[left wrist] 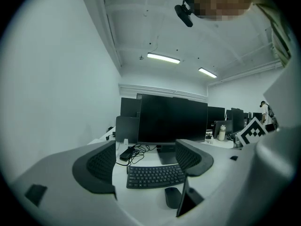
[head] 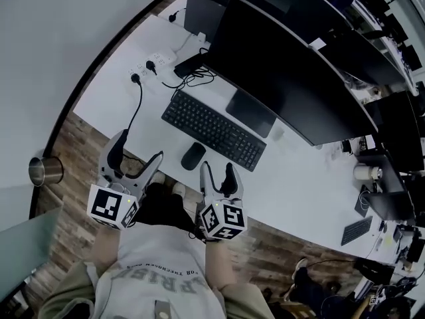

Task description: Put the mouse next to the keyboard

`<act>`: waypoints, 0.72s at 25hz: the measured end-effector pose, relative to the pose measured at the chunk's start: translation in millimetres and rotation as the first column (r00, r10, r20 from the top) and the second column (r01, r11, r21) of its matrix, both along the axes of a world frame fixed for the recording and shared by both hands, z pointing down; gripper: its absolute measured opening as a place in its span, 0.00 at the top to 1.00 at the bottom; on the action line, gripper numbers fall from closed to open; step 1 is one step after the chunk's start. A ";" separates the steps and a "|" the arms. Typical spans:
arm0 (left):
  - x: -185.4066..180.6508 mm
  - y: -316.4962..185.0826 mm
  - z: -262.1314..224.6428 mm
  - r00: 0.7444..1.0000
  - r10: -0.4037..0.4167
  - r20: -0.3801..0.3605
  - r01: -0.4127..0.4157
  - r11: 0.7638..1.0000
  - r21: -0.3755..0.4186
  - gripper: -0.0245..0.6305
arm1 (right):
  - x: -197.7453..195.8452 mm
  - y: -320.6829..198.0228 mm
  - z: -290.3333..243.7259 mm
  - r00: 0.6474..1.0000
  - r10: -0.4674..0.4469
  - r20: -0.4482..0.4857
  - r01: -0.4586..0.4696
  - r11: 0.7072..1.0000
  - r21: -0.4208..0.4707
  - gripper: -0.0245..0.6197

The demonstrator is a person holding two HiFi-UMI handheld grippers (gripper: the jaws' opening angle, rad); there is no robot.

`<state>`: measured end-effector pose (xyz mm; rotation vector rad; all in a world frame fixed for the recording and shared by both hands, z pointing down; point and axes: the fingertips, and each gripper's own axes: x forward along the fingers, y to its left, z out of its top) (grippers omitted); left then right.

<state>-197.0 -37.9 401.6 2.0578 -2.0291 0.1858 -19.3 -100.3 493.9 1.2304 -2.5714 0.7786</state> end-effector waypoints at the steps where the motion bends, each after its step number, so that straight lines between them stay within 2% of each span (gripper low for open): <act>1: -3.5 -3.1 3.9 1.000 0.005 -0.003 -0.005 1.000 -0.010 0.38 | -4.9 -0.1 11.0 1.000 0.004 -0.016 -0.005 1.000 -0.026 0.50; 8: -23.1 -37.4 28.6 0.993 0.117 -0.019 -0.118 0.990 -0.075 0.38 | -31.8 -1.4 87.1 0.987 0.068 -0.148 -0.097 0.976 -0.195 0.50; 14: -35.5 -63.7 47.4 0.973 0.224 -0.052 -0.229 0.966 -0.118 0.38 | -48.6 0.8 139.8 0.950 0.099 -0.297 -0.197 0.926 -0.321 0.50; 18: -45.3 -77.0 58.4 0.959 0.275 -0.067 -0.282 0.949 -0.140 0.38 | -58.1 1.3 164.5 0.919 0.110 -0.378 -0.257 0.895 -0.365 0.50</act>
